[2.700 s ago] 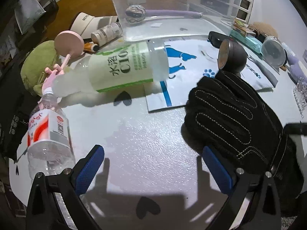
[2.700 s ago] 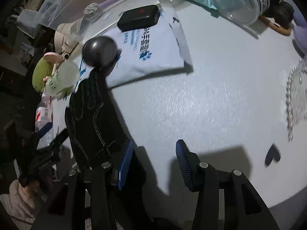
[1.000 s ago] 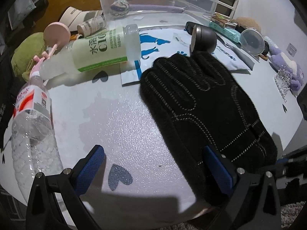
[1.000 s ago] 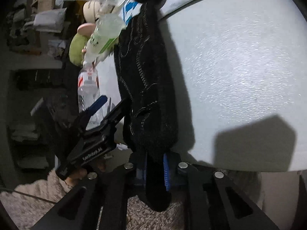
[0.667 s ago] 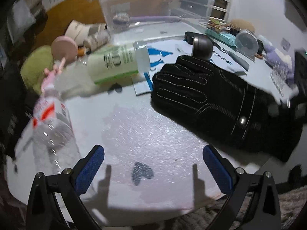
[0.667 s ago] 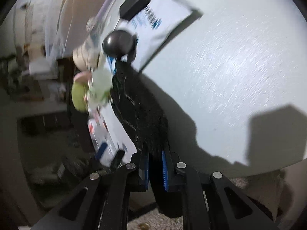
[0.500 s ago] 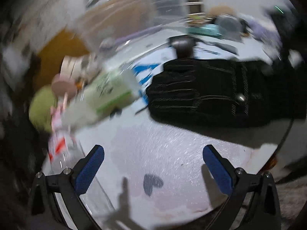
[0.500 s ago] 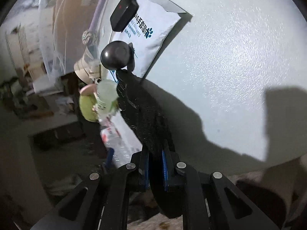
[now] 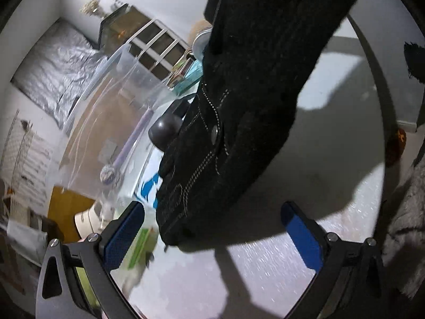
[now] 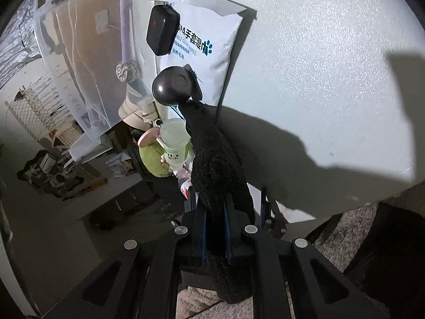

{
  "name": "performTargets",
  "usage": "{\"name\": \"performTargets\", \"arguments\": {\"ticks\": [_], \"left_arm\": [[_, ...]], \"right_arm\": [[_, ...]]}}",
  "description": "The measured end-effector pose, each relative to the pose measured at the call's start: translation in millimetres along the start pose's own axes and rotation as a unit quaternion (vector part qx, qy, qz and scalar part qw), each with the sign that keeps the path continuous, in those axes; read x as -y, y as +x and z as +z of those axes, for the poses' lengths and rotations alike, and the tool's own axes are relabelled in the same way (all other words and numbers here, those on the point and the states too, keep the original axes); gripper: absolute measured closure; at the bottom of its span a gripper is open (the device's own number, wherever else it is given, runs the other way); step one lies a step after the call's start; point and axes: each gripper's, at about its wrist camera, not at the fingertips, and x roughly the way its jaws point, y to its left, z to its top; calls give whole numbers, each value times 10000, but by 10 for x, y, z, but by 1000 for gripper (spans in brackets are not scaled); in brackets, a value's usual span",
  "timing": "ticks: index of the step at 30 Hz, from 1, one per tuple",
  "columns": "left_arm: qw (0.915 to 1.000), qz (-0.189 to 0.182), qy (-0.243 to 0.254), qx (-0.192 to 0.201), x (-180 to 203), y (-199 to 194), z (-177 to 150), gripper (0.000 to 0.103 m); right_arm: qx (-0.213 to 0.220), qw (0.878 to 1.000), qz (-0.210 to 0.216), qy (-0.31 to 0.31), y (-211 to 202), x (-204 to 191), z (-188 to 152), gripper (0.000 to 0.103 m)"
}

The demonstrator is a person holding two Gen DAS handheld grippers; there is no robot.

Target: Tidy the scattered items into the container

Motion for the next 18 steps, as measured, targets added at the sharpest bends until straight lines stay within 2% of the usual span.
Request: {"name": "performTargets", "arguments": {"ticks": [3,5,6,8,10,14,18], "left_arm": [[9999,-9,158,47,-42,72,64,5],[9997,-24,254,13,-55,143,87,27],[9996,-63,273,-45,-64,184,104,33],[9994,-180,237,-186,-106,254,124,57],[9988,-360,86,-323,-158,306,151,68],[9956,-677,-425,-483,-315,341,278,76],[9882,-904,-1055,-640,-461,354,378,80]], "right_arm": [[-25,10000,-18,39,-10,-45,50,91],[-36,10000,-72,34,-32,-79,86,91],[-31,9999,-121,2,-45,-105,103,91],[-4,9997,-242,-73,-67,-155,144,91],[79,9986,-469,-214,-97,-210,193,90],[341,9917,-965,-782,-146,-349,254,90],[710,9708,-1612,-1627,-201,-562,224,90]]}}
